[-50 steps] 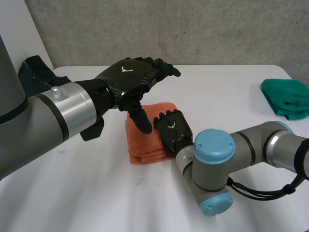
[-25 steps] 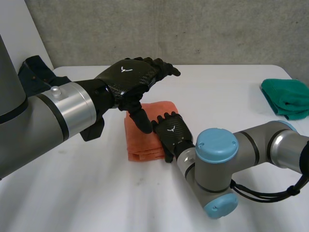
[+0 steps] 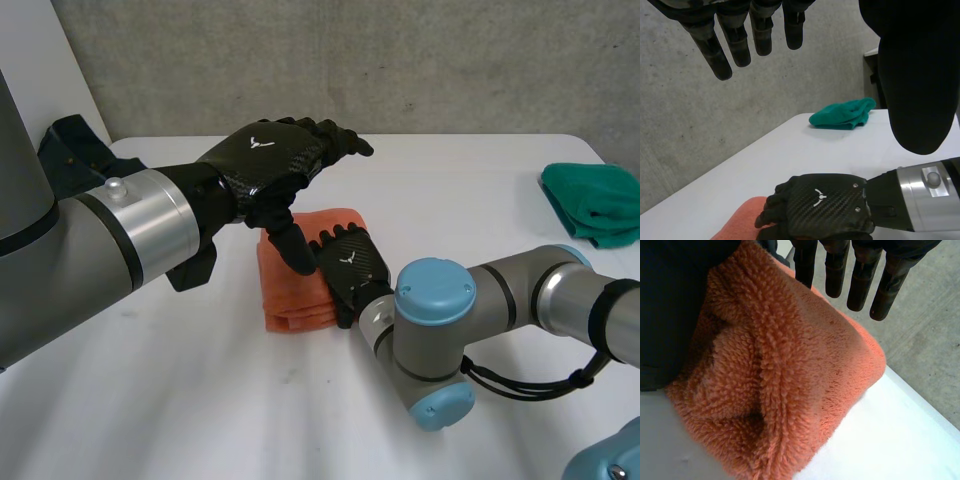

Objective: Fold the laundry.

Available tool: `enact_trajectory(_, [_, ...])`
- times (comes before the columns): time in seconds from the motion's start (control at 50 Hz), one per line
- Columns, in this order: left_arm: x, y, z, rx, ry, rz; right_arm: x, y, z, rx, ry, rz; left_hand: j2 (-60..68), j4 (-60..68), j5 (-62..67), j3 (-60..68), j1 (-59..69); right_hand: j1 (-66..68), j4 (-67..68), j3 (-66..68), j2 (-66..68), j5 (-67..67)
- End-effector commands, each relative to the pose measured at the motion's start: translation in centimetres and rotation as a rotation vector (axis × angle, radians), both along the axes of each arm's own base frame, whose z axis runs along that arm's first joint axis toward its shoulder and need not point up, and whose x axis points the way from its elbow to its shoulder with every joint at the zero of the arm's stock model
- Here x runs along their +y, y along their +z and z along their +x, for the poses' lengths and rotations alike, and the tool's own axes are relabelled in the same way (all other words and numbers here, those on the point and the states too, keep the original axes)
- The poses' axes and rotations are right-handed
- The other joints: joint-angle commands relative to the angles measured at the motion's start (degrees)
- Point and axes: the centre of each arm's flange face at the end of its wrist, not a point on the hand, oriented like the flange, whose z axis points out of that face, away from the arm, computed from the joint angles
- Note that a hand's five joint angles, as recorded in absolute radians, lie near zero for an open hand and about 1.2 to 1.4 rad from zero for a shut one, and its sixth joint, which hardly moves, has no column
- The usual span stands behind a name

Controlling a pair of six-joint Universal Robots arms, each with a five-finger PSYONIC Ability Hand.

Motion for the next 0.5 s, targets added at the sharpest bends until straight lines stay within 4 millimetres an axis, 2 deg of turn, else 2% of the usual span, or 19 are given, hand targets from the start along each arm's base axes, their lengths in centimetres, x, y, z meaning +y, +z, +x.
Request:
enact_trajectory(0.02, [0.0, 0.0, 0.0, 0.001, 0.000, 0.000, -1.0, 0.3, 0.8, -0.023, -0.003, -0.026, 3.6, 4.0, 3.0, 3.5, 4.8, 6.9, 5.6, 6.1, 4.8, 6.1])
enact_trajectory(0.14, [0.0, 0.0, 0.0, 0.001, 0.000, -0.002, -1.9, 0.4, 1.5, -0.030, -0.006, -0.040, 3.9, 4.4, 3.3, 3.9, 5.1, 8.3, 6.9, 7.4, 6.1, 7.5])
enact_trajectory(0.22, [-0.1, 0.0, 0.0, 0.005, 0.002, 0.003, -2.2, 0.4, 1.9, -0.034, -0.001, -0.043, 3.9, 4.4, 3.3, 3.9, 5.1, 18.5, 17.1, 17.7, 16.4, 17.7])
enact_trajectory(0.32, [-0.1, 0.1, 0.0, 0.011, 0.004, 0.009, -2.8, 1.0, 2.4, -0.050, 0.002, -0.062, 4.3, 4.7, 3.6, 4.2, 5.5, 55.8, 54.4, 54.9, 53.7, 55.0])
enact_trajectory(0.36, [-0.1, 0.1, 0.0, 0.014, 0.006, 0.012, -2.8, 1.0, 2.5, -0.041, 0.015, -0.049, 4.4, 4.9, 3.8, 4.4, 5.6, 64.5, 63.1, 63.7, 62.4, 63.7])
enact_trajectory(0.46, [-0.5, 0.1, 0.3, 0.016, 0.019, 0.012, -2.4, 1.1, 2.4, -0.015, 0.055, 0.003, 4.4, 4.9, 3.8, 4.4, 5.6, 64.6, 63.2, 63.7, 62.4, 63.8])
enact_trajectory(0.5, [-0.7, 0.2, 0.4, 0.018, 0.025, 0.008, -3.0, 1.2, 1.4, 0.004, 0.034, 0.025, 4.4, 4.9, 3.8, 4.4, 5.6, 64.6, 63.2, 63.7, 62.4, 63.8])
